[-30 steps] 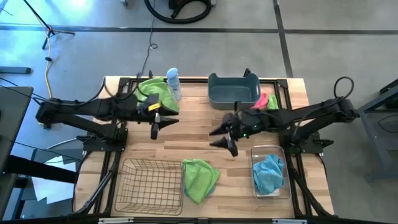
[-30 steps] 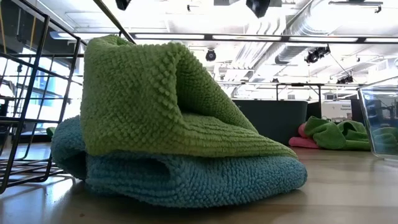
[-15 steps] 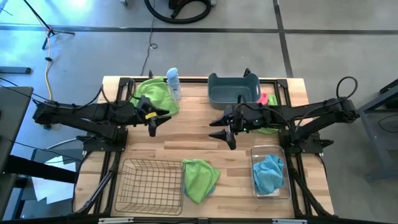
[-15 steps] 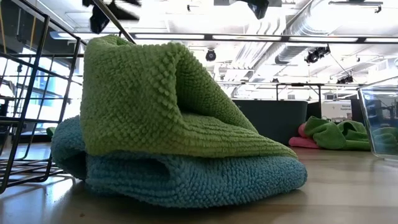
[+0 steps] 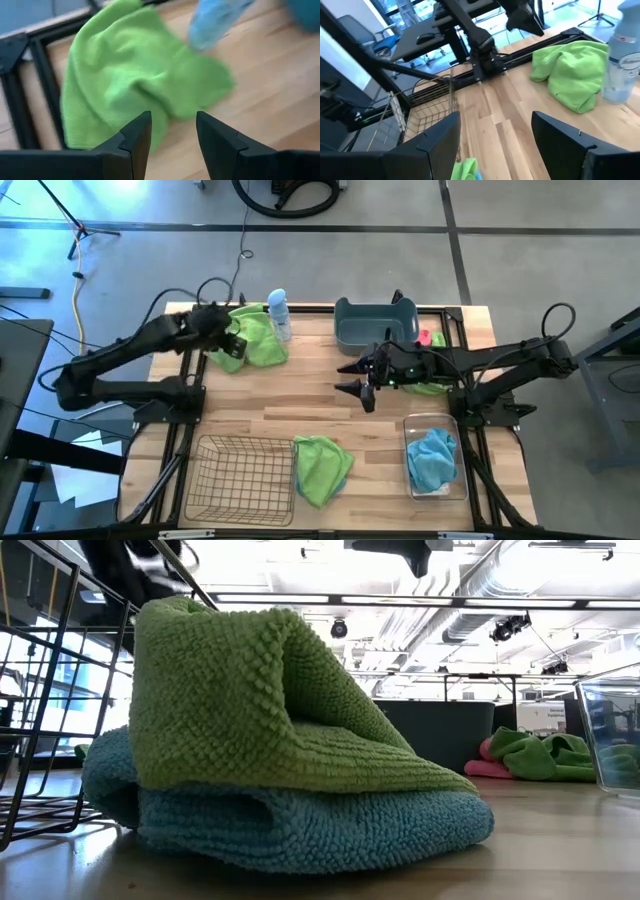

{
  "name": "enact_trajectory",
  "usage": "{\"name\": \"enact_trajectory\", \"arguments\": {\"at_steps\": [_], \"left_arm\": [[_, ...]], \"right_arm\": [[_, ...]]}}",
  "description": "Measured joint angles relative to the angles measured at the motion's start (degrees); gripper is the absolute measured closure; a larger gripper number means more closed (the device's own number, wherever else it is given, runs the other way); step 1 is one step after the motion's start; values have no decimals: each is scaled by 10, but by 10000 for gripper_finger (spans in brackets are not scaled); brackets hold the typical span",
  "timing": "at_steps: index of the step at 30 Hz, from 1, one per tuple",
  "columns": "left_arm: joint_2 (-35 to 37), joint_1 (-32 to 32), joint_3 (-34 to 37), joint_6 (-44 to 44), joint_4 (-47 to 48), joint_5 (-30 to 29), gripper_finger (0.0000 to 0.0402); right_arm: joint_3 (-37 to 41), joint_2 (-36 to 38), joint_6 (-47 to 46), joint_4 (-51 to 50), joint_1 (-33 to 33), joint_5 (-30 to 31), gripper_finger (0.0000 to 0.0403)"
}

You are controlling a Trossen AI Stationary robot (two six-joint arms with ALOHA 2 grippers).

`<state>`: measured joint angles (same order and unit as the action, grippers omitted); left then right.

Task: Sort microfiber towel by color & place in baskets
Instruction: Put the top left green towel into the wire basket

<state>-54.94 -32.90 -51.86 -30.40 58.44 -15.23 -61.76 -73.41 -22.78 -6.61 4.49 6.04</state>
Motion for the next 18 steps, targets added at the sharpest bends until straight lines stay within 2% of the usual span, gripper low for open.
{"name": "enact_trajectory", "arguments": {"at_steps": [3, 6, 13, 18], "left_arm": [[-52, -61, 0, 51, -5, 24, 259], [-101, -95, 0, 102, -30, 55, 259], [-158, -103, 0, 154, -62, 60, 252], [-184, -103, 0, 175, -60, 70, 224]], "right_arm": [[0, 0, -11, 0, -6, 0, 162], [0, 0, -14, 0, -9, 0, 162], [0, 0, -38, -17, -9, 0, 162], [0, 0, -44, -36, -8, 0, 162]]}}
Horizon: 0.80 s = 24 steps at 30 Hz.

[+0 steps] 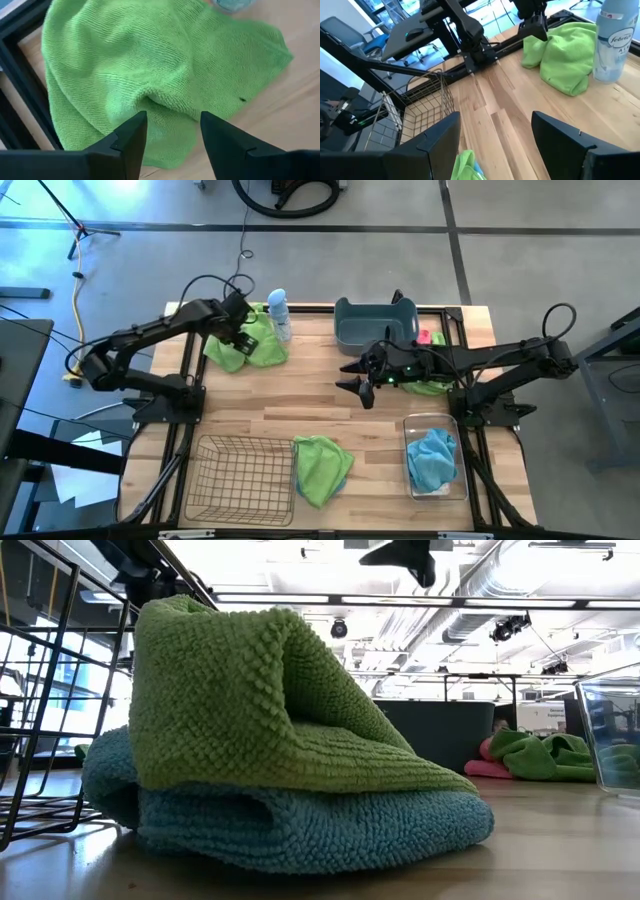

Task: Sort microfiber towel by color & place in baskets
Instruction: Put the top left green towel into the wire basket

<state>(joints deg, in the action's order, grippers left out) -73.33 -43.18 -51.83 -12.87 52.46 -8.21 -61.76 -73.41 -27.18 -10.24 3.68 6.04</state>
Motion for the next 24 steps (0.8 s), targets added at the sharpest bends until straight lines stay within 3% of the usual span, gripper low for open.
{"name": "enact_trajectory", "arguments": {"at_steps": [9, 24], "left_arm": [[-27, 0, 0, 31, -27, -15, 174], [-108, -19, 0, 31, -65, -26, 167]], "right_arm": [[0, 0, -14, -6, 0, 0, 162], [0, 0, -14, -47, 1, 0, 162]]}}
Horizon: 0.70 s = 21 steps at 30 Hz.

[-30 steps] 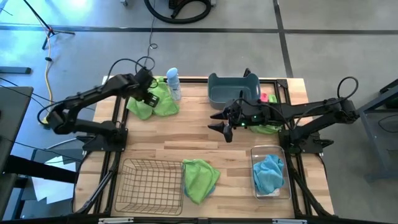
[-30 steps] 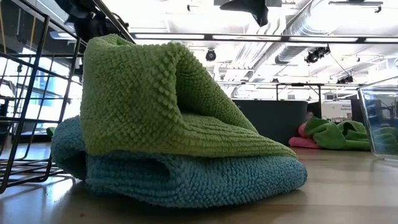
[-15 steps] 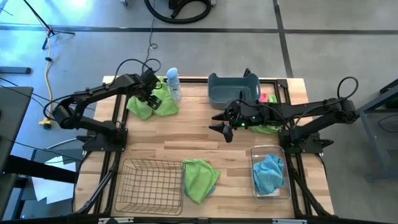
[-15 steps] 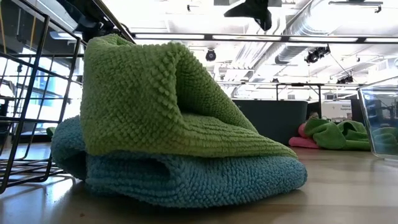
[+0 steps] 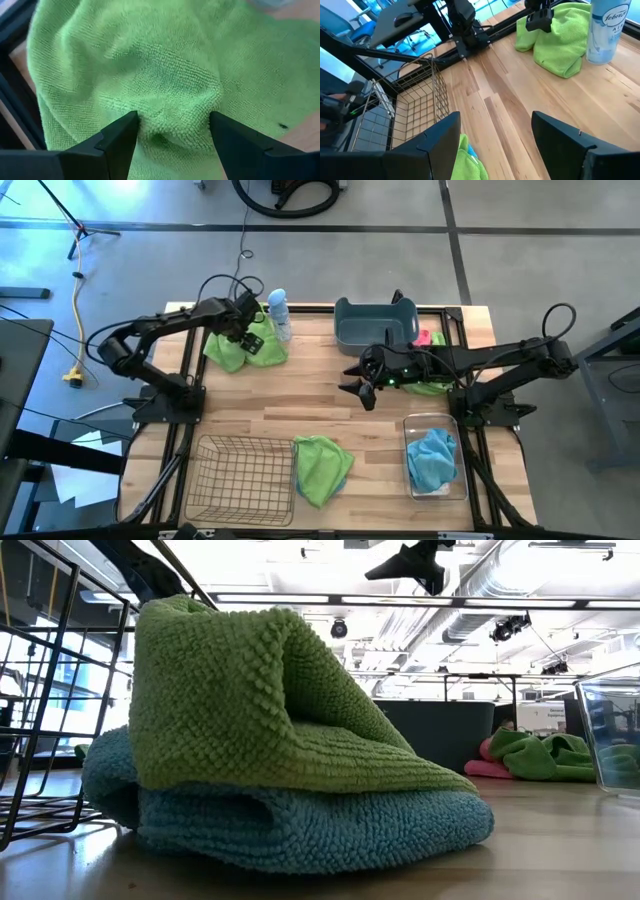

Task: Sort microfiber towel by color & place in baskets
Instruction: Put the top left green towel into the wire basket

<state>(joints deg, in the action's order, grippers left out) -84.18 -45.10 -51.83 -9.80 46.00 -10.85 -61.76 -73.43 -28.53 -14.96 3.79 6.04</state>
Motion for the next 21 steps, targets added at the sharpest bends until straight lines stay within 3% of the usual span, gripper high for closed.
{"name": "enact_trajectory", "arguments": {"at_steps": [7, 10, 13, 17, 21], "left_arm": [[-26, 0, 0, 5, 17, -1, 168], [-28, 0, 0, 15, 18, -9, 187], [-28, 0, 0, 22, 24, -13, 239], [-28, 0, 0, 41, 42, 6, 363], [-5, 0, 0, 45, 43, 9, 388]], "right_arm": [[0, 0, 0, 0, 0, 0, 162], [0, 0, 0, 0, 0, 0, 162], [0, 0, 0, -1, 0, 0, 162], [0, 0, 0, -1, 0, 0, 162], [0, 0, 0, -3, 0, 0, 162]]}}
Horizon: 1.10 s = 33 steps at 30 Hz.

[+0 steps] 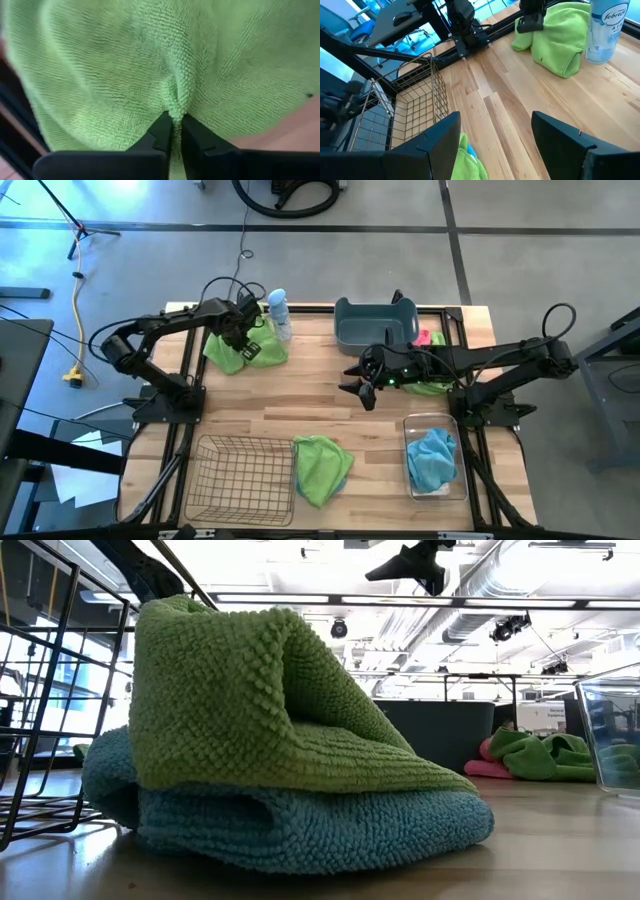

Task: Sort microfiber towel by color & place in baskets
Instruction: Put the top left green towel into the wire basket

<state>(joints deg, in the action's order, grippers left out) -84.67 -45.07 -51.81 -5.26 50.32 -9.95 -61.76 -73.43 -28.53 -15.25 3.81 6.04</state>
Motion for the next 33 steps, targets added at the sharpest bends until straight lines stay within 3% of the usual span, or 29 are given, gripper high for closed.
{"name": "enact_trajectory", "arguments": {"at_steps": [20, 25, 33], "left_arm": [[403, 25, -23, -16, 2, 13, 401], [435, 43, -96, -3, -10, 2, 401], [423, 73, -228, 39, -11, 2, 401]], "right_arm": [[0, 0, 31, -1, 15, 19, 162], [0, 0, 35, -1, 15, 44, 162], [0, 0, 35, 0, 15, 76, 162]]}}
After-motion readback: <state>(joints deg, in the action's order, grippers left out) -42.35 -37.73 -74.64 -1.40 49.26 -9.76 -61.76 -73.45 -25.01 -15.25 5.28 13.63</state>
